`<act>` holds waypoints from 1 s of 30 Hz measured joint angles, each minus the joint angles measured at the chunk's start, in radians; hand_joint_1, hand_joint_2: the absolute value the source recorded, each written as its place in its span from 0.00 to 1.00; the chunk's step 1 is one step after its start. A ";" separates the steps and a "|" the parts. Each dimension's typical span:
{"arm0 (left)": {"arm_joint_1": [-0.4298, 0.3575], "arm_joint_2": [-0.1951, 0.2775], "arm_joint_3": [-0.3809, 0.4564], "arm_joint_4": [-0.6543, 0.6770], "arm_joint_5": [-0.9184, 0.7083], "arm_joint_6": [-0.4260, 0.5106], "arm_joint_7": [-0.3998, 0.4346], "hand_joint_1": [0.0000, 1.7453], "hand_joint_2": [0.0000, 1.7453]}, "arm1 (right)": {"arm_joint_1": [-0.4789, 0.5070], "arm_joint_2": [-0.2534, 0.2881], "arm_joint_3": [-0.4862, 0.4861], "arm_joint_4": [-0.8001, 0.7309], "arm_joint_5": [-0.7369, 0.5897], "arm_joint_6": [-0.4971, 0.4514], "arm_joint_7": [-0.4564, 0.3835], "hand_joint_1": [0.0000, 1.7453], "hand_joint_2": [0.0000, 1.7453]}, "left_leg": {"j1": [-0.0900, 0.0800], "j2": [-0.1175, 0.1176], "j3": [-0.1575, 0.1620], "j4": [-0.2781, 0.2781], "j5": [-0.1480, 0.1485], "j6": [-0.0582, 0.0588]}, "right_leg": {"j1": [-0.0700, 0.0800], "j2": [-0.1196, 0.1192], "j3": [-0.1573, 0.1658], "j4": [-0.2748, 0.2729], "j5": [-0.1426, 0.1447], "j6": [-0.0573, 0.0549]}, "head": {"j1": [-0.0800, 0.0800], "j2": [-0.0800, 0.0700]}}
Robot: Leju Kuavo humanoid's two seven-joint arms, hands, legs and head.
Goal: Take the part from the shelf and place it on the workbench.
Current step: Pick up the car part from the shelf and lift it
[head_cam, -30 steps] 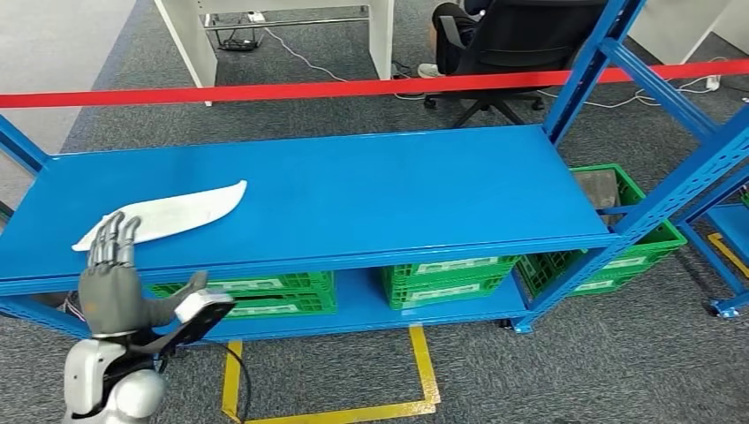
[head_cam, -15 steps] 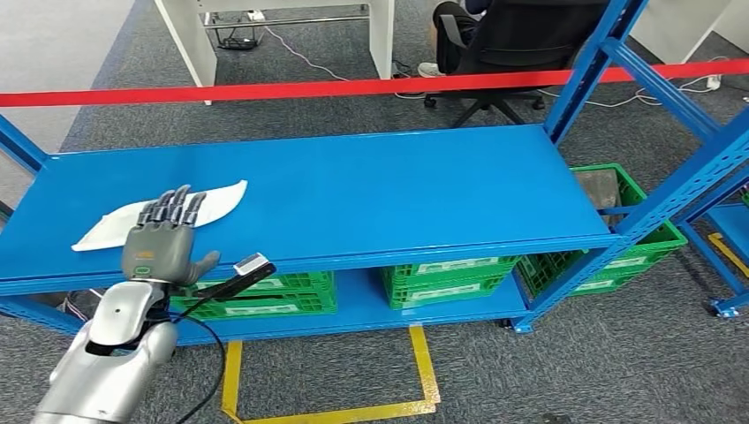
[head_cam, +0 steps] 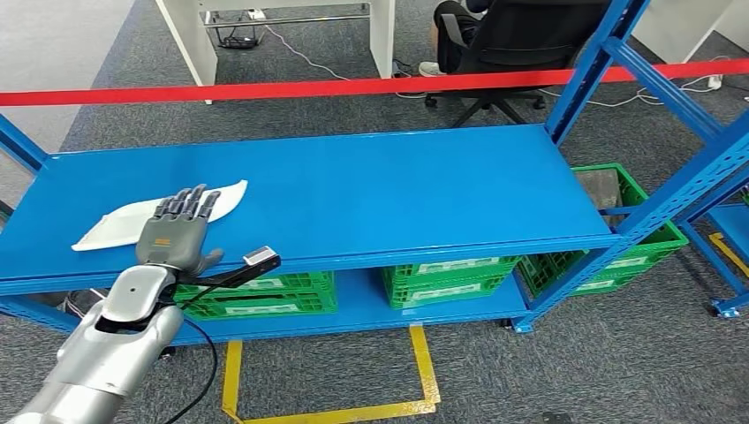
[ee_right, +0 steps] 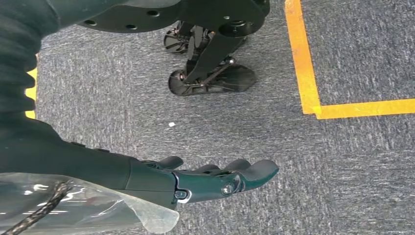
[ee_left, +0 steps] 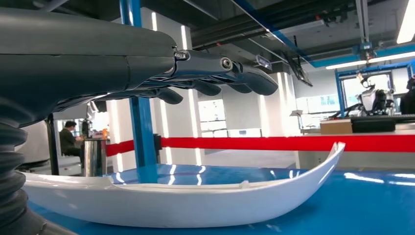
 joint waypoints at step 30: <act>-0.167 0.084 -0.008 0.291 -0.018 -0.045 0.068 0.00 1.00 | -0.001 0.000 -0.025 0.006 0.015 0.004 0.000 0.00 1.00 | 0.000 0.000 0.000 0.000 0.000 0.000 | 0.000 0.000 0.000 0.001 0.000 0.000 | 0.000 0.000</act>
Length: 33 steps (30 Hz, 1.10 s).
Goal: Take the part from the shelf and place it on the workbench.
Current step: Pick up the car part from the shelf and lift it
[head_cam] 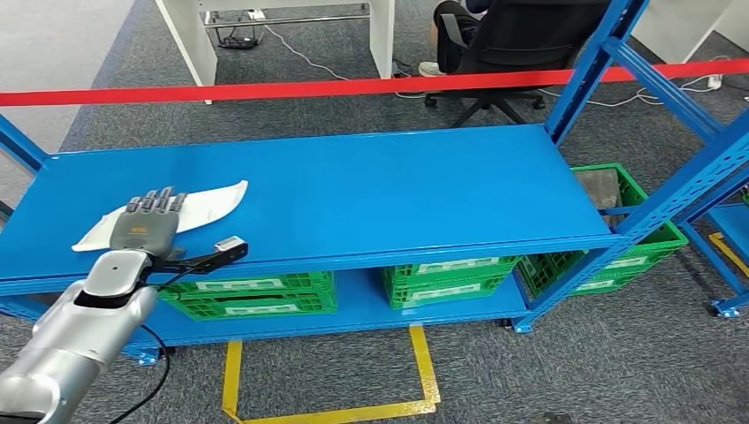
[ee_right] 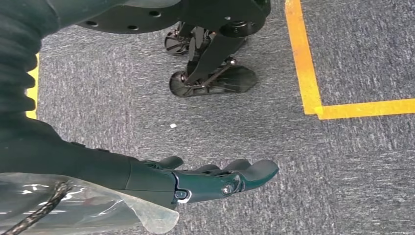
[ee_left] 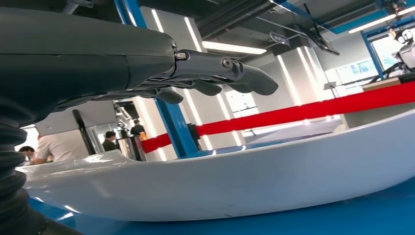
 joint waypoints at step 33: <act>-0.081 0.030 0.038 0.180 0.000 -0.094 0.096 1.00 1.00 | 0.001 0.000 -0.036 0.001 0.018 -0.008 0.010 0.00 1.00 | 0.000 0.000 0.001 0.000 0.000 -0.001 | 0.000 0.000 0.001 0.000 0.000 0.000 | 0.000 0.000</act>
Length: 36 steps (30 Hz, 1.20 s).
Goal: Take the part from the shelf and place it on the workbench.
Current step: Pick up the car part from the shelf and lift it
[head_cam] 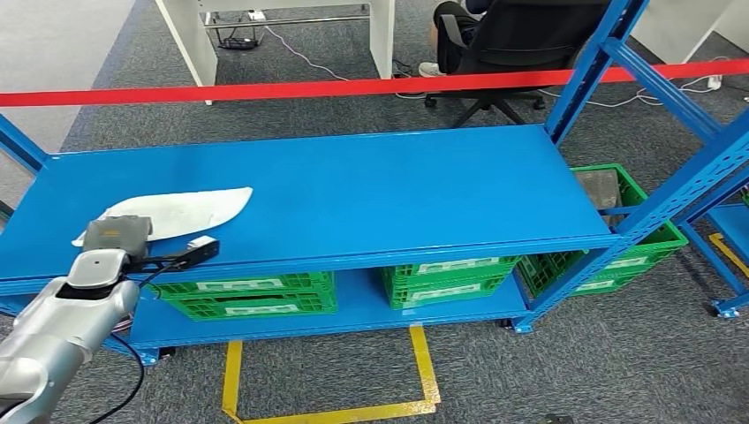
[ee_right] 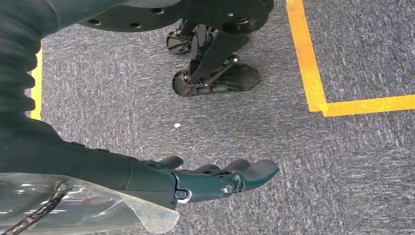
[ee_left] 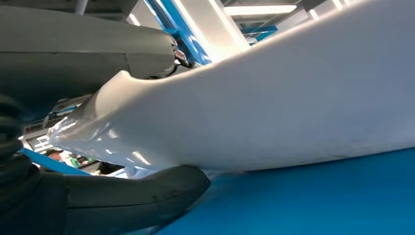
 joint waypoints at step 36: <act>0.182 -0.088 0.057 -0.326 0.422 0.040 -0.311 1.00 1.00 | 0.004 0.001 -0.072 0.000 0.048 -0.059 -0.005 0.00 1.00 | 0.000 0.000 -0.002 0.001 -0.001 0.001 | -0.001 0.000 -0.002 -0.001 0.000 0.000 | 0.000 0.000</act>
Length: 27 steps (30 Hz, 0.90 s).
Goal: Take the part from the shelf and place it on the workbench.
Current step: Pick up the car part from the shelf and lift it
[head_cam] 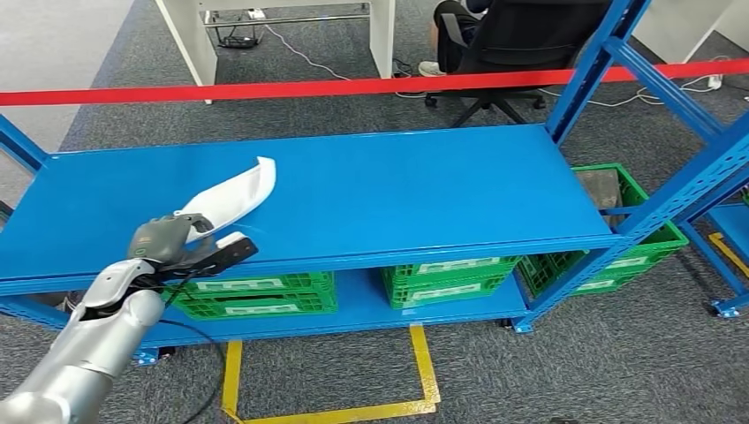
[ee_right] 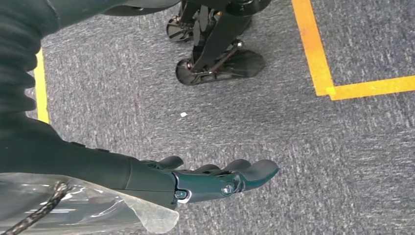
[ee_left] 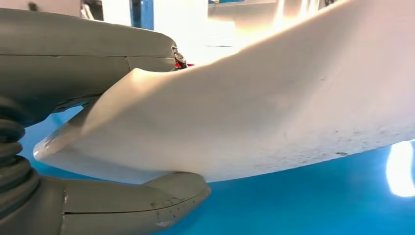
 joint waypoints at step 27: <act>0.251 -0.048 -0.012 -0.497 0.136 0.109 -0.063 1.00 1.00 | -0.007 0.008 -0.016 0.001 0.091 -0.124 0.023 0.00 1.00 | 0.000 0.026 -0.035 0.018 0.031 0.010 | -0.001 -0.041 0.024 0.016 -0.024 0.023 | 0.006 0.000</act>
